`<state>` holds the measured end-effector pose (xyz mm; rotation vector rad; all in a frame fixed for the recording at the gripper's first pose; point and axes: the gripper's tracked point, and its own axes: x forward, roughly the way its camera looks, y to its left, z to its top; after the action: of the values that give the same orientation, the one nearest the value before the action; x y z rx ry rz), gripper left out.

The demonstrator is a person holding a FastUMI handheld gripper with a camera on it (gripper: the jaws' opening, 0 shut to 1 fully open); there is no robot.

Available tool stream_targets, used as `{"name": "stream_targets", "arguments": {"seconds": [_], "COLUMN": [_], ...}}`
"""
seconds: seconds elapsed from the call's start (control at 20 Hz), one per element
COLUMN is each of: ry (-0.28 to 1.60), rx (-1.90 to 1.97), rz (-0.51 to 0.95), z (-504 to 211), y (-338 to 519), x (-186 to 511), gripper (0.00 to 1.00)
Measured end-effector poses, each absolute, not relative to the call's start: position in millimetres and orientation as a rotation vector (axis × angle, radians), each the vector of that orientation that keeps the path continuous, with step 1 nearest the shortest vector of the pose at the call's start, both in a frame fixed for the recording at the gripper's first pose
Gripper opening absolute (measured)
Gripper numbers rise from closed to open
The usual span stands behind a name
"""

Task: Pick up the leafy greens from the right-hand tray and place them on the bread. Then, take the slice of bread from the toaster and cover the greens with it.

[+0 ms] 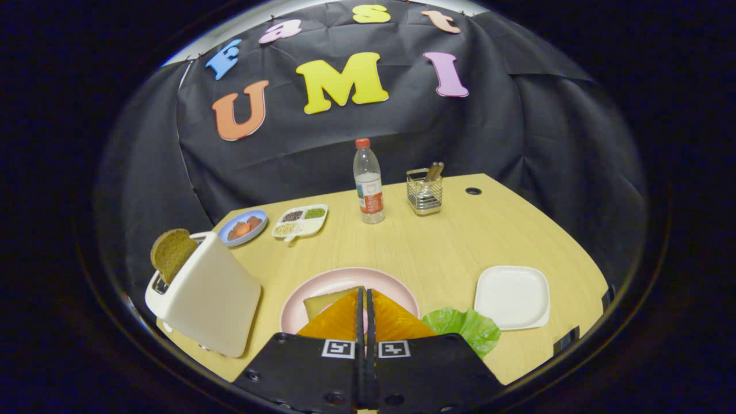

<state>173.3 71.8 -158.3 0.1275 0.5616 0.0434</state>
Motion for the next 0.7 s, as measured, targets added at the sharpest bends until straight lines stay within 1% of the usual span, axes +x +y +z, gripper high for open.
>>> {"name": "stream_targets", "arguments": {"seconds": [0.25,0.3,0.35,0.5,0.6,0.65,0.7], "ry": [0.601,0.608,0.627,0.679,0.697,0.707,0.719], "rx": [0.078,0.070,0.057,0.056,0.061,0.052,0.041], "rz": [0.002,-0.007,-0.018,-0.030,-0.049,-0.056,-0.061], "z": [-181.1,-186.4,-193.6,-216.3,-226.8,-233.9,-240.3], "y": [37.5,28.2,16.6,-2.3,-10.8,-13.2,-13.4], "x": [153.9,146.8,139.5,125.2,120.2,118.6,115.5], "gripper": [0.01,0.09,0.34,0.48,0.69,0.78,0.79]}}
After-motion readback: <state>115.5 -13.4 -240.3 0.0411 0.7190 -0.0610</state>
